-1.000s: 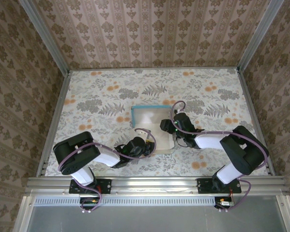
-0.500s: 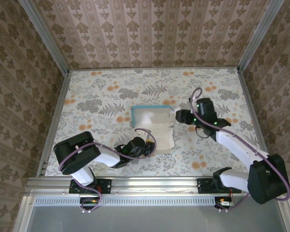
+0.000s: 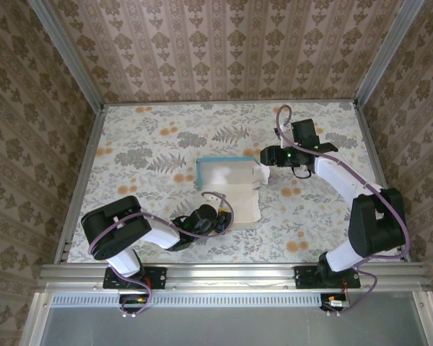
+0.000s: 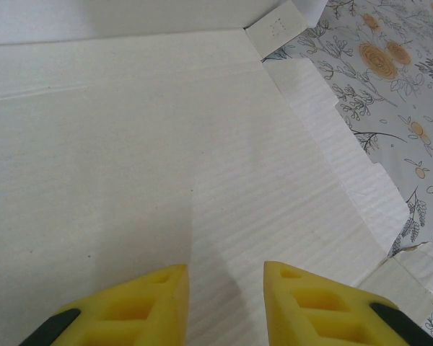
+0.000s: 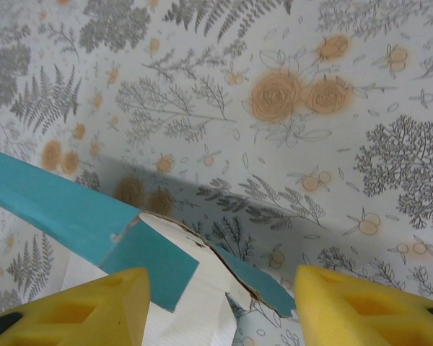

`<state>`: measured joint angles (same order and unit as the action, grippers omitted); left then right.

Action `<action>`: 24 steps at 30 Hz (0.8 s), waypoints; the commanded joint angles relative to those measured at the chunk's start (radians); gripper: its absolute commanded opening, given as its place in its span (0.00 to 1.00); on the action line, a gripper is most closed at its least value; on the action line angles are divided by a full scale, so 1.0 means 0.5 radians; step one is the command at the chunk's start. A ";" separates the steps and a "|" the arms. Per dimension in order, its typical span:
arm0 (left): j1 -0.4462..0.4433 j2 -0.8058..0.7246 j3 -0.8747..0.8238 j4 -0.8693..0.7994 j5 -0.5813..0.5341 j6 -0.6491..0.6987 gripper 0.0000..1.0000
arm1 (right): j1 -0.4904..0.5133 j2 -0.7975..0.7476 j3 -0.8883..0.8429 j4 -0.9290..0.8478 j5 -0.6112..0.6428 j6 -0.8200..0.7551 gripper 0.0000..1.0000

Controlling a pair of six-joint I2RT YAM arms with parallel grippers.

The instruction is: Fold the paper box

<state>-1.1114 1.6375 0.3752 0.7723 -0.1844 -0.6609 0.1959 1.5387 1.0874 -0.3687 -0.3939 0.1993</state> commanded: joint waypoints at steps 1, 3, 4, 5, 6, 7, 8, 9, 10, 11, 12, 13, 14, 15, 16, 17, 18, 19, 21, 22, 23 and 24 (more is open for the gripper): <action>-0.023 0.066 -0.005 -0.122 0.040 -0.004 0.32 | -0.002 0.049 0.078 -0.109 -0.038 -0.095 0.56; -0.023 0.069 -0.002 -0.129 0.041 -0.004 0.31 | 0.000 0.082 0.093 -0.108 -0.086 -0.095 0.53; -0.023 0.070 -0.002 -0.133 0.041 -0.002 0.31 | 0.001 0.096 0.091 -0.101 -0.098 -0.095 0.51; -0.023 0.066 -0.002 -0.133 0.038 -0.001 0.31 | 0.007 0.101 0.081 -0.089 -0.104 -0.092 0.49; -0.023 0.065 -0.005 -0.134 0.036 -0.004 0.31 | 0.010 0.104 0.079 -0.087 -0.110 -0.092 0.47; -0.023 0.065 -0.003 -0.130 0.034 -0.005 0.31 | 0.019 0.110 0.078 -0.082 -0.111 -0.093 0.44; -0.023 0.066 0.000 -0.131 0.035 -0.009 0.31 | 0.025 0.114 0.077 -0.079 -0.107 -0.097 0.41; -0.024 0.070 0.001 -0.130 0.034 -0.006 0.31 | 0.030 0.114 0.080 -0.082 -0.100 -0.096 0.39; -0.026 0.072 0.006 -0.130 0.037 -0.004 0.31 | 0.041 0.115 0.080 -0.082 -0.089 -0.101 0.35; -0.026 0.077 0.010 -0.130 0.038 -0.001 0.31 | 0.050 0.108 0.084 -0.089 -0.068 -0.107 0.31; -0.026 0.078 0.013 -0.130 0.039 -0.002 0.31 | 0.066 0.097 0.081 -0.096 -0.043 -0.112 0.27; -0.029 0.081 0.017 -0.133 0.040 -0.003 0.31 | 0.083 0.083 0.078 -0.106 -0.011 -0.119 0.24; -0.029 0.083 0.020 -0.133 0.038 -0.002 0.31 | 0.099 0.062 0.069 -0.113 0.017 -0.121 0.20; -0.029 0.082 0.020 -0.133 0.035 -0.005 0.31 | 0.115 0.040 0.054 -0.113 0.036 -0.126 0.18; -0.029 0.086 0.023 -0.133 0.032 -0.006 0.31 | 0.133 0.017 0.037 -0.115 0.052 -0.126 0.17; -0.029 0.088 0.026 -0.133 0.032 -0.007 0.31 | 0.146 -0.007 0.019 -0.117 0.068 -0.122 0.16; -0.029 0.091 0.031 -0.133 0.029 -0.010 0.31 | 0.162 -0.028 0.007 -0.116 0.087 -0.121 0.16; -0.030 0.097 0.037 -0.136 0.028 -0.011 0.31 | 0.180 -0.052 -0.010 -0.116 0.108 -0.117 0.15; -0.032 0.110 0.051 -0.136 0.032 -0.017 0.31 | 0.216 -0.088 -0.024 -0.124 0.132 -0.110 0.14; -0.032 0.120 0.059 -0.136 0.035 -0.024 0.31 | 0.234 -0.102 -0.024 -0.135 0.147 -0.102 0.13; -0.035 0.126 0.068 -0.134 0.037 -0.025 0.30 | 0.255 -0.110 -0.017 -0.147 0.160 -0.099 0.13; -0.038 0.133 0.074 -0.134 0.038 -0.030 0.31 | 0.273 -0.112 -0.011 -0.159 0.179 -0.094 0.13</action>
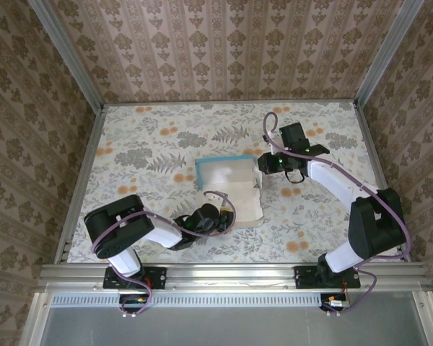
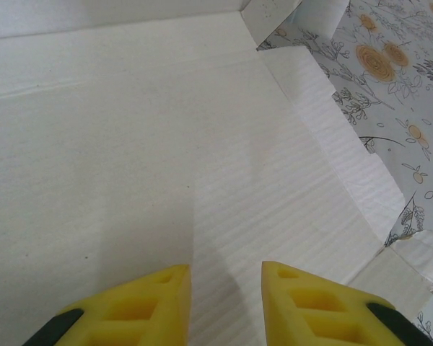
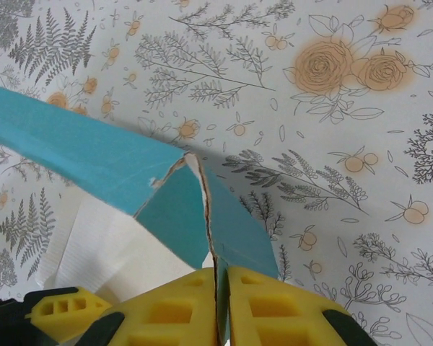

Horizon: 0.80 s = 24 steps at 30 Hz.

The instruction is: Fold the paper box

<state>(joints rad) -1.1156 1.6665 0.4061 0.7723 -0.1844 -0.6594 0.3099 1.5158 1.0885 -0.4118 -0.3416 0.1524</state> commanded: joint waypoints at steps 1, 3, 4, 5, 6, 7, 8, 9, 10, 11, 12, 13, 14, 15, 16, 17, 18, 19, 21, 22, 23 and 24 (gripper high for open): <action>-0.031 0.078 0.019 -0.137 0.038 -0.032 0.31 | 0.067 -0.065 0.000 -0.090 0.094 0.008 0.13; -0.033 0.084 0.029 -0.139 0.035 -0.035 0.30 | 0.112 -0.062 0.016 -0.118 0.138 0.025 0.12; -0.033 0.085 0.031 -0.142 0.033 -0.037 0.30 | 0.134 -0.059 0.024 -0.128 0.166 0.035 0.12; -0.034 0.082 0.035 -0.143 0.030 -0.040 0.30 | 0.162 -0.053 0.026 -0.130 0.194 0.049 0.12; -0.036 0.082 0.037 -0.143 0.029 -0.039 0.30 | 0.181 -0.047 0.026 -0.133 0.214 0.062 0.13; -0.036 0.079 0.040 -0.144 0.029 -0.042 0.30 | 0.199 -0.037 0.023 -0.133 0.235 0.072 0.12; -0.036 0.074 0.041 -0.146 0.027 -0.041 0.30 | 0.215 -0.032 0.016 -0.123 0.265 0.091 0.12; -0.036 0.071 0.041 -0.146 0.025 -0.043 0.30 | 0.226 -0.028 0.005 -0.108 0.286 0.113 0.12; -0.038 0.067 0.044 -0.149 0.023 -0.045 0.30 | 0.236 -0.029 -0.012 -0.087 0.301 0.131 0.12; -0.039 0.065 0.044 -0.148 0.022 -0.045 0.30 | 0.246 -0.040 -0.035 -0.056 0.318 0.158 0.12; -0.039 0.062 0.044 -0.146 0.022 -0.049 0.30 | 0.255 -0.053 -0.062 -0.023 0.339 0.182 0.12; -0.039 0.057 0.044 -0.144 0.022 -0.051 0.29 | 0.266 -0.068 -0.098 0.014 0.358 0.200 0.12; -0.039 0.051 0.044 -0.138 0.023 -0.057 0.29 | 0.273 -0.083 -0.138 0.054 0.382 0.217 0.11; -0.039 0.043 0.044 -0.134 0.022 -0.061 0.29 | 0.280 -0.096 -0.172 0.086 0.396 0.227 0.12; -0.039 0.033 0.041 -0.130 0.022 -0.063 0.29 | 0.286 -0.110 -0.204 0.124 0.404 0.242 0.12; -0.039 0.016 0.039 -0.130 0.025 -0.065 0.29 | 0.287 -0.124 -0.236 0.148 0.404 0.250 0.12; -0.039 0.000 0.038 -0.132 0.022 -0.068 0.29 | 0.291 -0.134 -0.257 0.175 0.404 0.258 0.12; -0.039 -0.018 0.038 -0.134 0.021 -0.068 0.29 | 0.293 -0.144 -0.278 0.197 0.401 0.263 0.12; -0.039 -0.059 0.036 -0.138 0.024 -0.070 0.29 | 0.298 -0.147 -0.305 0.215 0.396 0.265 0.11; -0.039 -0.085 0.037 -0.144 0.031 -0.068 0.28 | 0.301 -0.146 -0.314 0.224 0.392 0.258 0.11; -0.039 -0.121 0.038 -0.154 0.039 -0.067 0.28 | 0.300 -0.139 -0.320 0.230 0.389 0.244 0.11; -0.036 -0.159 0.042 -0.172 0.053 -0.061 0.28 | 0.302 -0.136 -0.324 0.232 0.390 0.233 0.11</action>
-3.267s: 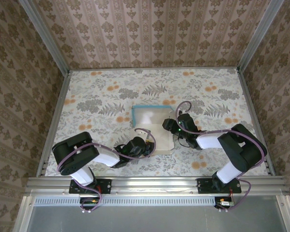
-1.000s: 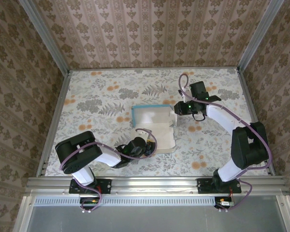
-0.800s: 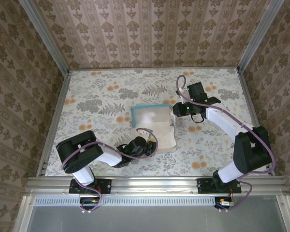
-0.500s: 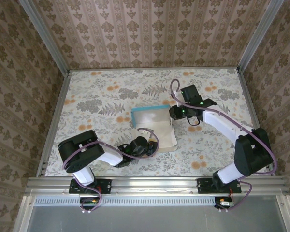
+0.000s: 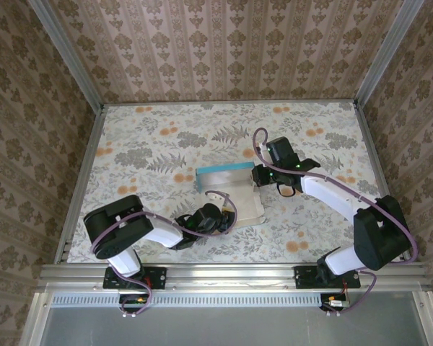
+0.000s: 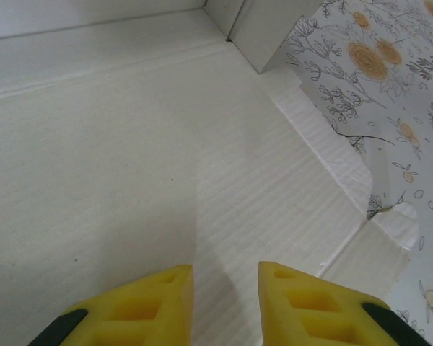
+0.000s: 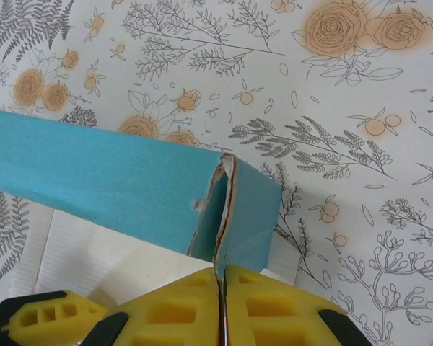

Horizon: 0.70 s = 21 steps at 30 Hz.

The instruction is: Fold the paper box

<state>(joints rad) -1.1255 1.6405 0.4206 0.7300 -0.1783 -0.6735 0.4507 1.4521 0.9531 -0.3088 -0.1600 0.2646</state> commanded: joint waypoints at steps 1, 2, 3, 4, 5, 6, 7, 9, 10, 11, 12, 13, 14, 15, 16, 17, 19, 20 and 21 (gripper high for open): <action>-0.012 -0.162 0.022 -0.125 0.069 -0.028 0.28 | 0.019 -0.005 -0.053 0.027 0.031 -0.010 0.11; -0.002 -0.231 0.042 -0.175 0.103 -0.010 0.29 | 0.019 0.006 -0.050 0.031 0.027 -0.035 0.11; 0.007 -0.300 0.065 -0.256 0.144 0.012 0.29 | 0.019 0.012 -0.045 0.039 0.021 -0.055 0.11; 0.018 -0.387 0.117 -0.393 0.172 0.044 0.29 | 0.019 0.025 -0.042 0.050 0.009 -0.087 0.11; 0.033 -0.467 0.178 -0.552 0.223 0.088 0.30 | 0.019 0.040 -0.030 0.048 -0.002 -0.117 0.11; 0.051 -0.538 0.233 -0.697 0.265 0.126 0.30 | 0.018 0.061 -0.012 0.043 -0.024 -0.145 0.11; 0.074 -0.622 0.293 -0.862 0.306 0.162 0.30 | 0.016 0.084 0.010 0.042 -0.057 -0.175 0.10; 0.119 -0.768 0.390 -1.142 0.360 0.228 0.30 | 0.016 0.133 0.059 0.046 -0.128 -0.228 0.10; 0.150 -0.850 0.428 -1.264 0.392 0.255 0.31 | 0.016 0.160 0.089 0.037 -0.163 -0.251 0.11; 0.191 -0.927 0.466 -1.374 0.431 0.277 0.31 | 0.016 0.183 0.124 0.032 -0.207 -0.280 0.11; 0.236 -0.986 0.495 -1.460 0.478 0.299 0.32 | 0.017 0.198 0.144 0.035 -0.236 -0.300 0.11; 0.292 -1.057 0.534 -1.566 0.531 0.328 0.32 | 0.017 0.220 0.172 0.039 -0.265 -0.321 0.10; 0.350 -1.119 0.579 -1.669 0.577 0.359 0.33 | 0.019 0.237 0.195 0.035 -0.289 -0.345 0.10; 0.410 -1.164 0.618 -1.750 0.620 0.389 0.34 | 0.020 0.254 0.221 0.032 -0.314 -0.366 0.10; 0.480 -1.211 0.658 -1.834 0.675 0.429 0.35 | 0.022 0.274 0.245 0.029 -0.345 -0.388 0.10; 0.555 -1.249 0.692 -1.891 0.737 0.467 0.37 | 0.022 0.295 0.272 0.031 -0.376 -0.407 0.10; 0.719 -1.285 0.731 -1.947 0.867 0.515 0.41 | 0.030 0.331 0.318 0.017 -0.433 -0.435 0.11; 0.820 -1.282 0.744 -1.949 0.957 0.534 0.42 | 0.034 0.353 0.344 0.012 -0.464 -0.447 0.11; 0.894 -1.262 0.760 -1.954 1.028 0.548 0.43 | 0.039 0.370 0.369 0.006 -0.484 -0.459 0.11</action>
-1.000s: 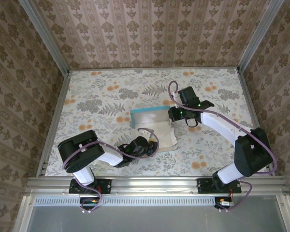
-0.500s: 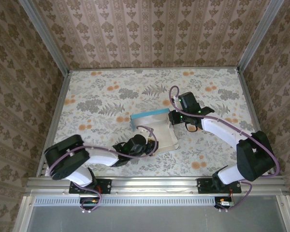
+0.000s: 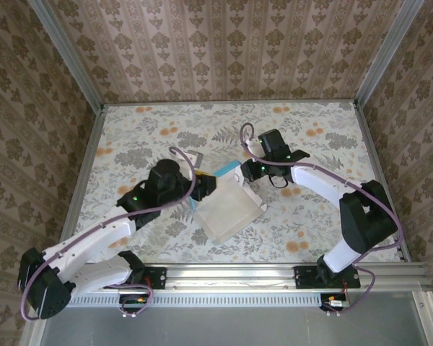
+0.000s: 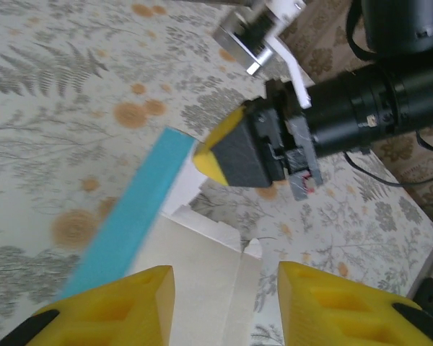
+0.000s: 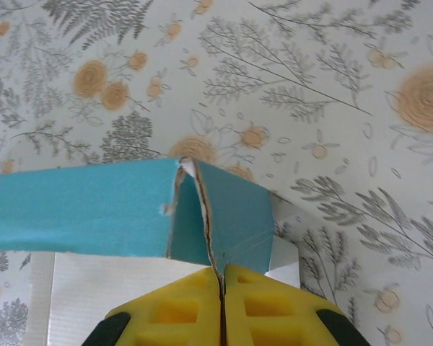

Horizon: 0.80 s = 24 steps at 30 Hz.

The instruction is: Fold the paper box

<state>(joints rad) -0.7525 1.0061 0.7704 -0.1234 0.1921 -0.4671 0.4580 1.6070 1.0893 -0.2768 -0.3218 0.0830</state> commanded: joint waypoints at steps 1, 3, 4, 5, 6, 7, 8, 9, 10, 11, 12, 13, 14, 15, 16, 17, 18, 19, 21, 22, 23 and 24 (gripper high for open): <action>0.227 0.045 0.075 -0.243 0.364 0.155 0.44 | 0.034 0.080 0.120 -0.067 -0.175 -0.111 0.11; 0.333 0.138 0.104 -0.216 0.449 0.193 0.46 | 0.059 0.113 0.163 -0.089 -0.179 -0.140 0.11; 0.376 0.196 0.115 -0.185 0.480 0.205 0.47 | 0.068 0.128 0.182 -0.101 -0.179 -0.154 0.11; 0.418 0.255 0.126 -0.151 0.524 0.210 0.48 | 0.078 0.141 0.206 -0.114 -0.176 -0.162 0.11; 0.450 0.308 0.134 -0.107 0.571 0.205 0.48 | 0.084 0.151 0.220 -0.125 -0.176 -0.168 0.11; 0.490 0.368 0.140 -0.047 0.617 0.196 0.48 | 0.092 0.160 0.229 -0.128 -0.176 -0.177 0.11; 0.523 0.426 0.140 0.020 0.656 0.177 0.48 | 0.102 0.166 0.232 -0.130 -0.178 -0.178 0.11; 0.549 0.470 0.142 0.079 0.686 0.157 0.48 | 0.107 0.174 0.237 -0.131 -0.182 -0.181 0.11; 0.570 0.519 0.143 0.151 0.727 0.137 0.48 | 0.120 0.183 0.244 -0.135 -0.180 -0.184 0.10; 0.580 0.565 0.149 0.214 0.767 0.126 0.48 | 0.132 0.188 0.250 -0.137 -0.179 -0.190 0.10; 0.579 0.603 0.157 0.249 0.782 0.117 0.48 | 0.146 0.199 0.253 -0.143 -0.168 -0.195 0.11; 0.581 0.642 0.165 0.284 0.793 0.109 0.48 | 0.162 0.210 0.263 -0.151 -0.145 -0.202 0.11; 0.579 0.682 0.176 0.313 0.803 0.103 0.49 | 0.174 0.221 0.266 -0.156 -0.121 -0.205 0.11; 0.579 0.710 0.183 0.346 0.815 0.093 0.49 | 0.188 0.229 0.270 -0.160 -0.105 -0.209 0.10; 0.578 0.736 0.177 0.398 0.828 0.075 0.50 | 0.194 0.240 0.272 -0.163 -0.089 -0.210 0.11; 0.580 0.763 0.172 0.448 0.844 0.052 0.50 | 0.203 0.248 0.275 -0.165 -0.074 -0.213 0.11; 0.579 0.784 0.164 0.488 0.859 0.033 0.51 | 0.210 0.249 0.276 -0.166 -0.064 -0.212 0.11; 0.579 0.812 0.162 0.526 0.869 0.016 0.52 | 0.216 0.258 0.280 -0.170 -0.056 -0.213 0.11; 0.579 0.863 0.150 0.585 0.881 -0.015 0.52 | 0.230 0.267 0.288 -0.179 -0.041 -0.215 0.11; 0.578 0.890 0.136 0.628 0.872 -0.036 0.53 | 0.236 0.269 0.291 -0.178 -0.029 -0.218 0.10; 0.578 0.916 0.119 0.682 0.865 -0.053 0.53 | 0.241 0.271 0.288 -0.180 -0.022 -0.218 0.11; 0.579 0.936 0.105 0.731 0.857 -0.065 0.53 | 0.247 0.270 0.294 -0.182 -0.019 -0.221 0.11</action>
<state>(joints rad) -0.4641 1.4517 0.8207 0.1322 0.5930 -0.4587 0.5697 1.7218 1.2163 -0.3218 -0.3561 -0.0051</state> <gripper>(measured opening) 0.532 0.107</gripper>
